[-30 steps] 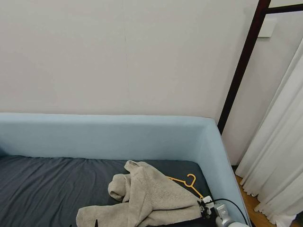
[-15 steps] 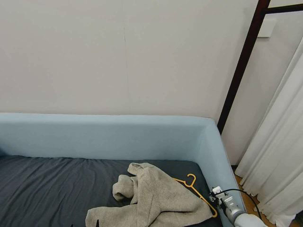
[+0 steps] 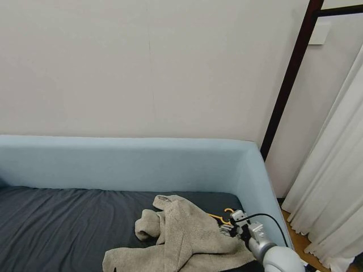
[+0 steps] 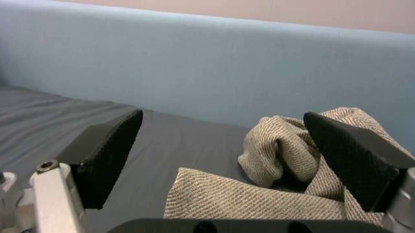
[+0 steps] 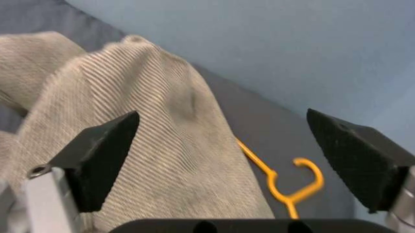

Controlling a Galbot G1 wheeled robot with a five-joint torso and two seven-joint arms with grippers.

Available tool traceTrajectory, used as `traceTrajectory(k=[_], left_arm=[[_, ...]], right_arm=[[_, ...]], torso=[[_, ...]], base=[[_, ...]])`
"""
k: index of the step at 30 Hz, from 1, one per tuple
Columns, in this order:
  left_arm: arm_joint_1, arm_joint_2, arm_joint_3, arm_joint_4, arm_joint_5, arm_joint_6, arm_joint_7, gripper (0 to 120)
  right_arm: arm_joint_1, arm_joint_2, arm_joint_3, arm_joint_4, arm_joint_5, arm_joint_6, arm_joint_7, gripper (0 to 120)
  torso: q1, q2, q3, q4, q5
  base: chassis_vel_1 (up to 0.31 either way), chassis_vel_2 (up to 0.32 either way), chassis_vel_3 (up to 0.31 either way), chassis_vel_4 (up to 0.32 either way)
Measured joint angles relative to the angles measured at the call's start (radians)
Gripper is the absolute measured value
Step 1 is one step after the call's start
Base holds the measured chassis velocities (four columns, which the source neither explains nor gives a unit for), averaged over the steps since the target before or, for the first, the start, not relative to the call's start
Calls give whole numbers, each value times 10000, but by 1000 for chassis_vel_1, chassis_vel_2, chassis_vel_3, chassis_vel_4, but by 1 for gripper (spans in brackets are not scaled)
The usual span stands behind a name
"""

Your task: Pick up the clothes from the sofa and hang them on the clothes hanger.

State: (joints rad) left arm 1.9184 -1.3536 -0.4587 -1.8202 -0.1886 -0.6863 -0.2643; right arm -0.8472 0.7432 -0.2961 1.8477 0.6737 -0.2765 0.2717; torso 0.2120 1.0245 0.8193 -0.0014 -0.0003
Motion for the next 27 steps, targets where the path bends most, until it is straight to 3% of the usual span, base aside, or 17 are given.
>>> traceTrajectory(k=[9,11,14,19,27], left_arm=[[23,-79,46,41,83,-10,27,98],[25,-113,61,66,117,-9,29,98],[48,-205,71,151,200,-115,26,98],[42,-241,56,233,201,-223,8,98],[-6,-270,63,359,199,-324,-10,98]], right_arm=[[1495,717,-1514,-409,190,109,-241,100],[2257,1290,-2411,-887,313,9,-195,100],[3388,2746,-3470,-1743,1460,-666,456,98],[4498,3687,-4268,-2495,2200,-1065,808,84],[5003,4970,-4665,-3927,2923,-1406,1294,100]], torso=[[0,0,0,-3,-1],[0,0,0,-3,-4],[0,-1,0,0,0],[0,0,0,0,-4],[0,-1,1,-1,0]], base=[[0,0,0,0],[0,0,0,0],[0,0,0,0],[0,0,0,0],[0,0,0,0]])
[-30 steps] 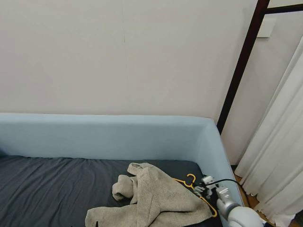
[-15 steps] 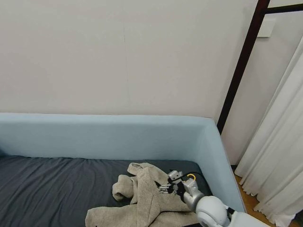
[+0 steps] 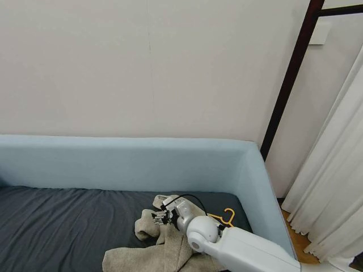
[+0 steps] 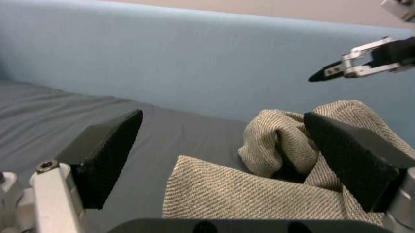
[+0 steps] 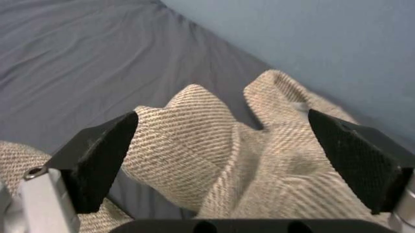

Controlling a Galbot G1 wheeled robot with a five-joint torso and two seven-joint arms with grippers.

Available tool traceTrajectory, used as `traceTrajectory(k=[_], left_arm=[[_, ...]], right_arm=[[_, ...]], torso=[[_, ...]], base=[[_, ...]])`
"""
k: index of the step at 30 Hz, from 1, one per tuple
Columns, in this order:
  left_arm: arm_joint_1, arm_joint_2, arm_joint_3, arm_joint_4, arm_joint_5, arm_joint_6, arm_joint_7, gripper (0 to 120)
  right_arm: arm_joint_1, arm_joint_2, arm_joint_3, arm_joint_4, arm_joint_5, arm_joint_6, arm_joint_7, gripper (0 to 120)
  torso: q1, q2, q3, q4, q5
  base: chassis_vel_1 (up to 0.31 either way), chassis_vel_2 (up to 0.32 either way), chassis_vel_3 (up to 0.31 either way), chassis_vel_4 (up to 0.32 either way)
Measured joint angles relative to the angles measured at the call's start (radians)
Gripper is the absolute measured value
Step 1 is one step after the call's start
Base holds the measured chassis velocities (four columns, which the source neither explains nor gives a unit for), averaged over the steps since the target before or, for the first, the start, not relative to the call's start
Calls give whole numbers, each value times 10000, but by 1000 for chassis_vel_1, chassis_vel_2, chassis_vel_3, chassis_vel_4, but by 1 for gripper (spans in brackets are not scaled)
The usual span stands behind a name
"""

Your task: Pick up the clothes from the sofa and hang them on the clothes hanger.

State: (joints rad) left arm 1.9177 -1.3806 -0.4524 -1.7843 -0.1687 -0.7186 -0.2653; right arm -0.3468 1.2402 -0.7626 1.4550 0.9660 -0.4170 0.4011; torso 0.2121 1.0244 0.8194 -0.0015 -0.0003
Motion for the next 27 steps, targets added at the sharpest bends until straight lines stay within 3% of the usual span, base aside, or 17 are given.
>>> traceTrajectory(k=[8,13,22,27], left_arm=[[134,-17,-71,-59,0,-78,-17,98],[166,-75,-67,-32,6,-140,-24,98],[285,-111,-74,-35,14,-184,-25,98],[399,-195,-30,-136,15,-224,-1,98]], right_arm=[[-298,1341,209,-1319,514,-61,139,97],[-457,1670,490,-1752,801,-115,172,86],[-751,1908,945,-2321,783,-117,124,85],[-988,2086,1521,-2770,1129,-73,182,72]], torso=[[0,0,0,0,1],[0,0,-1,-1,0],[0,0,-1,-1,1],[0,0,-1,-1,2]], base=[[0,0,0,0],[0,0,0,0],[0,0,0,0],[0,0,0,0]])
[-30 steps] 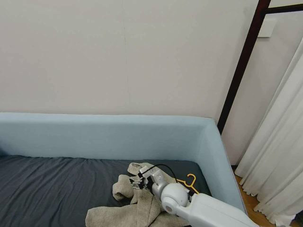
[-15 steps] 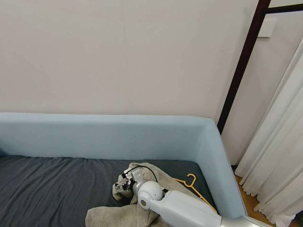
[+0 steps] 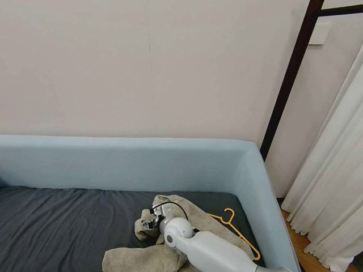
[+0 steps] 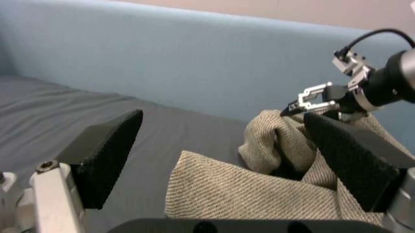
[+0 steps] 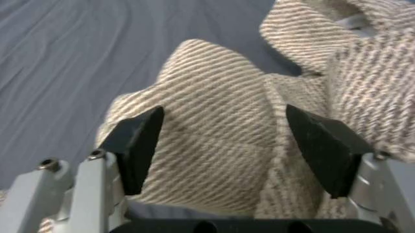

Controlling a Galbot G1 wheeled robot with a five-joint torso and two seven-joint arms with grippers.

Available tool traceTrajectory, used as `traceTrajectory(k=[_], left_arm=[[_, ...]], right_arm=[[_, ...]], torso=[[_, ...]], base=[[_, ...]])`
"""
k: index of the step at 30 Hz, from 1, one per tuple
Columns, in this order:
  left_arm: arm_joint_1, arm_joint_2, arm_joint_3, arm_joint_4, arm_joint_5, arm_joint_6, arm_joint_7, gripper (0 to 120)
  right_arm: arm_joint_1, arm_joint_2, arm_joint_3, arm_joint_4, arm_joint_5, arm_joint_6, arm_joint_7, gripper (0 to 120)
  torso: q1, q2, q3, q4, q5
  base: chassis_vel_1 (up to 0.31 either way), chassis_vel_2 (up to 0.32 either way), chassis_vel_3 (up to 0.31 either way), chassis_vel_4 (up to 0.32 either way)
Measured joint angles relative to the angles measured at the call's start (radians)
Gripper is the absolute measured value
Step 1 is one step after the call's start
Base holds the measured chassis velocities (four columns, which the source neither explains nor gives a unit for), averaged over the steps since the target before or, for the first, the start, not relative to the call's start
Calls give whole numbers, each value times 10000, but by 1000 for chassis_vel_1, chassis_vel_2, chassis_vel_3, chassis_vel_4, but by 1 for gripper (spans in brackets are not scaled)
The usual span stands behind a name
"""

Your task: Pick up the clothes from the sofa and hang them on the clothes hanger.

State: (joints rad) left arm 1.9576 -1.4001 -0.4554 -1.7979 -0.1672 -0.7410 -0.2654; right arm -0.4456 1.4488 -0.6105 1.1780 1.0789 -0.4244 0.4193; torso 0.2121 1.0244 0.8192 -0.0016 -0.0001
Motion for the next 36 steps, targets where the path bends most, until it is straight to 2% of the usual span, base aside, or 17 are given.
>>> traceTrajectory(k=[8,14,15,17,20,21,25,27,30,33,36], left_arm=[[121,-87,22,-125,51,-237,49,98],[104,-106,56,-134,51,-269,70,98],[116,-103,61,-142,48,-305,77,98],[131,-98,63,-142,47,-336,78,98],[144,-68,53,-105,24,-434,78,98],[144,-68,53,-105,24,-434,78,98],[53,47,22,-68,-59,-464,73,98],[21,73,18,-68,-81,-463,72,98],[-39,120,18,-68,-127,-459,72,98],[-64,131,23,-55,-134,-456,72,98],[-102,137,24,-1,-146,-455,72,98]], right_arm=[[19,-317,55,-349,-116,-21,-85,71],[77,-233,-96,-610,-357,-40,-135,67],[135,-121,-112,-789,-470,-40,-114,59],[178,-84,-117,-881,-530,-40,-113,56],[335,-49,-153,-1135,-698,-42,-128,41],[335,-49,-153,-1135,-698,-42,-128,41],[491,-135,-349,-1158,-766,-164,-120,23],[516,-146,-399,-1156,-794,-227,-112,19],[599,-181,-590,-1132,-885,-409,-121,6],[649,-194,-688,-1124,-924,-425,-121,0],[727,-214,-777,-1088,-944,-411,-110,0]], torso=[[0,0,0,-1,1],[0,0,0,0,0],[0,0,0,1,1],[0,0,0,3,1],[0,0,0,1,0],[0,0,0,1,0],[0,0,0,0,0],[0,0,0,-1,0],[0,1,0,0,0],[0,0,0,0,0],[0,0,0,1,0]], base=[[0,0,0,0],[0,0,0,0],[0,0,0,0],[0,0,0,0],[0,0,0,0],[0,0,0,0],[0,0,0,0],[0,0,0,0],[0,0,0,0],[0,0,0,0],[0,0,0,0]])
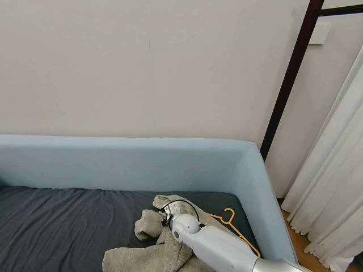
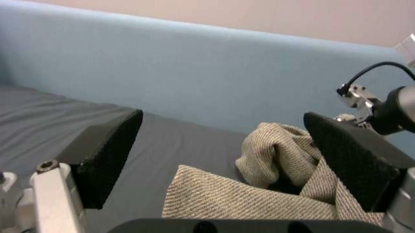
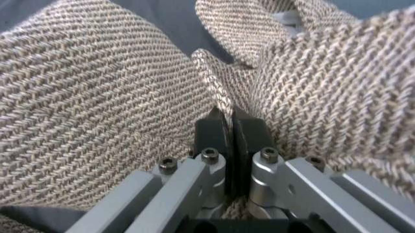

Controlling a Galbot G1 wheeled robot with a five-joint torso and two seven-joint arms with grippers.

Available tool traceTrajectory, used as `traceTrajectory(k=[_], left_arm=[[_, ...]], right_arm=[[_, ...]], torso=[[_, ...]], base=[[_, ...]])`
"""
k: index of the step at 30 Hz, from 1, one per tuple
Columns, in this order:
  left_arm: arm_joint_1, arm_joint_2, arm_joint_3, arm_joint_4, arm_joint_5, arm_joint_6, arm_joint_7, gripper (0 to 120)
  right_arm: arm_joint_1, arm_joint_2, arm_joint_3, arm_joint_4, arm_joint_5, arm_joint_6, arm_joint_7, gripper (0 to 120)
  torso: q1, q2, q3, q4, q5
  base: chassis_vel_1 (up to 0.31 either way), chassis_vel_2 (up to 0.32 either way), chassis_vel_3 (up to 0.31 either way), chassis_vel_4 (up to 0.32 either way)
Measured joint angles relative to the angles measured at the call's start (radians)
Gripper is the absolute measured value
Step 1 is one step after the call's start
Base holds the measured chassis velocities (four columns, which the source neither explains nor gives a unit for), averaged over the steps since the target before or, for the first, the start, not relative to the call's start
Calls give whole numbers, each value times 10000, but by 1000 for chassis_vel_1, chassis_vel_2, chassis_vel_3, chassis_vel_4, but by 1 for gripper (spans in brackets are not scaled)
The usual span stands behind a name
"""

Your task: Pick up the clothes from the sofa and hang them on the clothes hanger.

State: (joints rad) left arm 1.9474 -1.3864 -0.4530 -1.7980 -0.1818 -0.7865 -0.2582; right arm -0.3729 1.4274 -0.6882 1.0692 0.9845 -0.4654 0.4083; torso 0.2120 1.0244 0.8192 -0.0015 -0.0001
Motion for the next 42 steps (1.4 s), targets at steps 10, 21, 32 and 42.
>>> traceTrajectory(k=[10,21,32,42], left_arm=[[-420,338,-25,53,-354,373,-21,98],[-827,1326,136,-1121,-2538,2215,-91,94],[-2854,3469,438,-2373,-5851,5982,-1050,91],[-4978,4389,829,-2205,-7652,7490,-1441,94]], right_arm=[[90,-2055,894,3186,349,-123,204,0],[-1330,-5238,1617,7320,-121,476,-300,0],[-2309,-6816,2902,8609,-841,1520,-790,0],[-2170,-6954,2862,8563,-803,1801,-982,0]], torso=[[1,0,1,-3,1],[0,0,0,-2,5],[0,0,1,0,0],[1,0,1,-2,0]], base=[[0,0,0,0],[0,0,0,0],[0,0,0,0],[0,0,0,0]])
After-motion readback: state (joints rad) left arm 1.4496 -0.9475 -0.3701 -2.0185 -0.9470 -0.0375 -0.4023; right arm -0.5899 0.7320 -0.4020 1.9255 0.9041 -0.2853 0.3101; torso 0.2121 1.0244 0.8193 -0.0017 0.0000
